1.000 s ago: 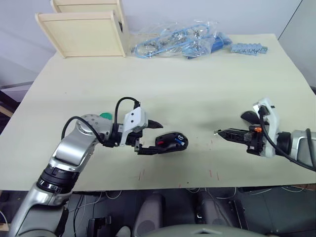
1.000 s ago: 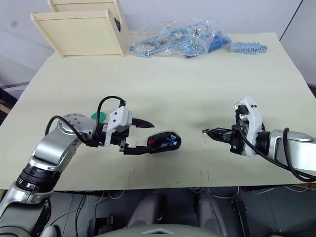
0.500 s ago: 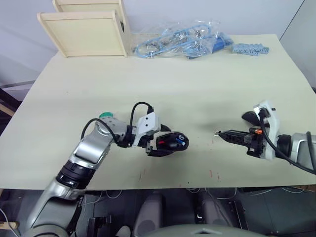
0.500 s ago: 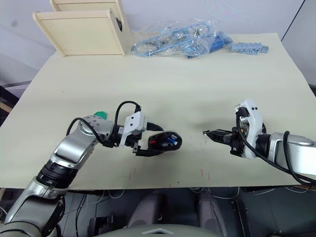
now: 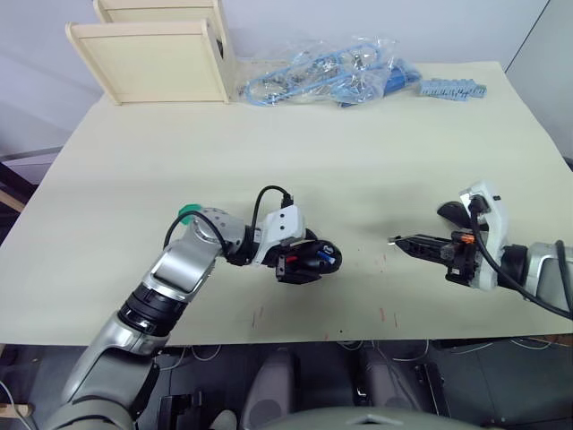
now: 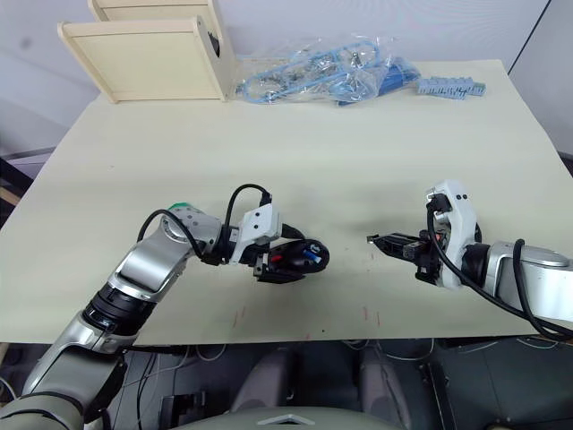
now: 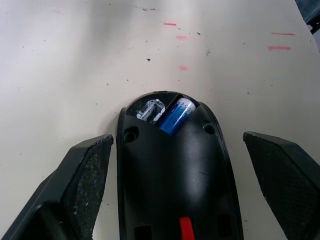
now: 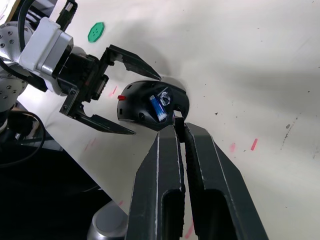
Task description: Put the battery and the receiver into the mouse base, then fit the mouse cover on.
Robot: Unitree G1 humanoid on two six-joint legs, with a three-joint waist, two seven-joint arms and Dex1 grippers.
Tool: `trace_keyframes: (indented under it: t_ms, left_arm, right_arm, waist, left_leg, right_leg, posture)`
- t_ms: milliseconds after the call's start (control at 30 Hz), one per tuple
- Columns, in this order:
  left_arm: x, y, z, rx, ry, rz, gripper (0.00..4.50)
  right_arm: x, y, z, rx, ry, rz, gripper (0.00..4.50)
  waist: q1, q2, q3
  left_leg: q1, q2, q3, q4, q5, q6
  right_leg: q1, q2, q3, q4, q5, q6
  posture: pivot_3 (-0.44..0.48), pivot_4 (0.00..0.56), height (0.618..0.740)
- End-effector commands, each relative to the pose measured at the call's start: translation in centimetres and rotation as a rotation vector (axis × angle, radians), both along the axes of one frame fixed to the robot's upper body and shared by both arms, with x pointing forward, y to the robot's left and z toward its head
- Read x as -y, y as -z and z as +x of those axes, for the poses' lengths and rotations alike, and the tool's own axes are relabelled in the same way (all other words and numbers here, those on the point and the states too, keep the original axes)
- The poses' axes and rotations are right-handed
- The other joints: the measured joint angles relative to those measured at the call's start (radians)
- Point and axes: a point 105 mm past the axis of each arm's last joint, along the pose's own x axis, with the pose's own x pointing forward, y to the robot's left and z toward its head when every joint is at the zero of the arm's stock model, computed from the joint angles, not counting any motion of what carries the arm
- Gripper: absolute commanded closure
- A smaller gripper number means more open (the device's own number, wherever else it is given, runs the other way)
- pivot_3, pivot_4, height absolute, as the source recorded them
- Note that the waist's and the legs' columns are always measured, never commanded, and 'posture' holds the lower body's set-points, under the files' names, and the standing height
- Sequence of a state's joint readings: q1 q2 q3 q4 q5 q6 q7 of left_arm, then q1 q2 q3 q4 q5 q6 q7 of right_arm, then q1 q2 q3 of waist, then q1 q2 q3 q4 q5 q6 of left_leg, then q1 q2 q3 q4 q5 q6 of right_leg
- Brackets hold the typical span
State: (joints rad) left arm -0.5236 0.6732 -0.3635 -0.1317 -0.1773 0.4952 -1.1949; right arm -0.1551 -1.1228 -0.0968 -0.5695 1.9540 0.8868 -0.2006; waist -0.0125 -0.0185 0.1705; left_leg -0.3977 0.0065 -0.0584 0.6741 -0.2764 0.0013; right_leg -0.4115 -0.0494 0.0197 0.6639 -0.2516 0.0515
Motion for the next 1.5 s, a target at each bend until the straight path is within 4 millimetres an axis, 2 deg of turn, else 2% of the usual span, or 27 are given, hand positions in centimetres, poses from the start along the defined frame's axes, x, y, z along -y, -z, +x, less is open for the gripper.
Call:
trace_keyframes:
  t_ms: [33, 167, 200, 233, 267, 300, 367, 867, 1500]
  left_arm:
    - [0.7, -0.9, 0.1, 0.040, 0.016, -0.002, 0.04]
    - [0.6, -0.7, 0.2, 0.043, 0.015, 0.011, 0.04]
    - [0.5, -0.7, 0.1, 0.043, 0.017, 0.016, 0.27]
    - [0.4, -0.6, 0.1, 0.046, 0.019, 0.027, 0.27]
    - [0.4, -0.4, 0.0, 0.048, 0.026, 0.037, 0.81]
    - [0.3, -0.3, 0.0, 0.049, 0.030, 0.044, 0.97]
    - [0.3, -0.2, -0.1, 0.050, 0.032, 0.046, 1.58]
    - [-0.1, -0.2, 0.0, 0.057, 0.049, 0.065, 1.58]
    - [1.2, -1.2, 0.8, 0.011, 0.016, -0.007, 1.58]
  right_arm:
    - [-0.3, -1.1, -0.2, 0.041, -0.005, 0.024, 4.50]
    - [-0.3, -1.1, -0.2, 0.043, -0.004, 0.024, 4.50]
    - [-0.3, -1.1, -0.2, 0.043, -0.004, 0.023, 4.50]
    - [-0.3, -1.1, -0.2, 0.044, -0.005, 0.023, 4.50]
    - [-0.3, -1.1, -0.1, 0.044, -0.006, 0.023, 4.50]
    - [-0.3, -1.2, -0.1, 0.045, -0.007, 0.024, 4.50]
    - [-0.3, -1.2, -0.1, 0.045, -0.007, 0.024, 4.50]
    - [-0.5, -1.3, 0.1, 0.047, -0.015, 0.025, 4.50]
    - [-0.6, -1.5, 0.3, 0.055, -0.017, 0.024, 4.50]
  waist:
    - [0.000, 0.000, 0.000]
    - [0.000, 0.000, 0.000]
    - [0.000, 0.000, 0.000]
    - [0.000, 0.000, 0.000]
    - [0.000, 0.000, 0.000]
    - [0.000, 0.000, 0.000]
    - [0.000, 0.000, 0.000]
    - [-0.001, 0.000, 0.000]
    - [0.001, 0.000, 0.000]
  left_leg:
    - [0.000, 0.000, 0.000, 0.000, 0.000, 0.000]
    - [0.000, 0.000, 0.000, 0.000, 0.000, 0.000]
    - [0.000, 0.000, 0.000, 0.000, 0.000, 0.000]
    - [0.000, 0.000, 0.000, 0.000, 0.000, 0.000]
    - [0.000, 0.000, 0.000, 0.000, 0.000, 0.000]
    - [0.000, 0.000, 0.000, 0.000, 0.000, 0.000]
    - [0.000, 0.000, 0.000, 0.000, 0.000, 0.000]
    - [0.000, 0.000, 0.000, 0.000, 0.000, 0.000]
    - [0.000, 0.000, 0.000, 0.001, 0.000, 0.000]
  right_leg:
    - [0.000, 0.000, 0.000, 0.000, 0.000, 0.000]
    - [0.000, 0.000, 0.000, 0.000, 0.000, 0.000]
    - [0.000, 0.000, 0.000, 0.000, 0.000, 0.000]
    - [0.000, 0.000, 0.000, 0.000, 0.000, 0.000]
    - [0.000, 0.000, 0.000, 0.000, 0.000, 0.000]
    - [0.000, 0.000, 0.000, 0.000, 0.000, 0.000]
    - [0.000, 0.000, 0.000, 0.000, 0.000, 0.000]
    - [0.000, 0.000, 0.000, 0.000, 0.000, 0.000]
    - [0.000, 0.000, 0.000, 0.000, 0.000, 0.000]
  posture:
    - [0.000, 0.150, 0.740]
    - [0.000, 0.150, 0.740]
    - [0.000, 0.150, 0.740]
    - [0.000, 0.150, 0.740]
    - [0.000, 0.150, 0.740]
    - [0.000, 0.150, 0.740]
    - [0.000, 0.150, 0.740]
    - [0.000, 0.150, 0.740]
    - [0.000, 0.150, 0.740]
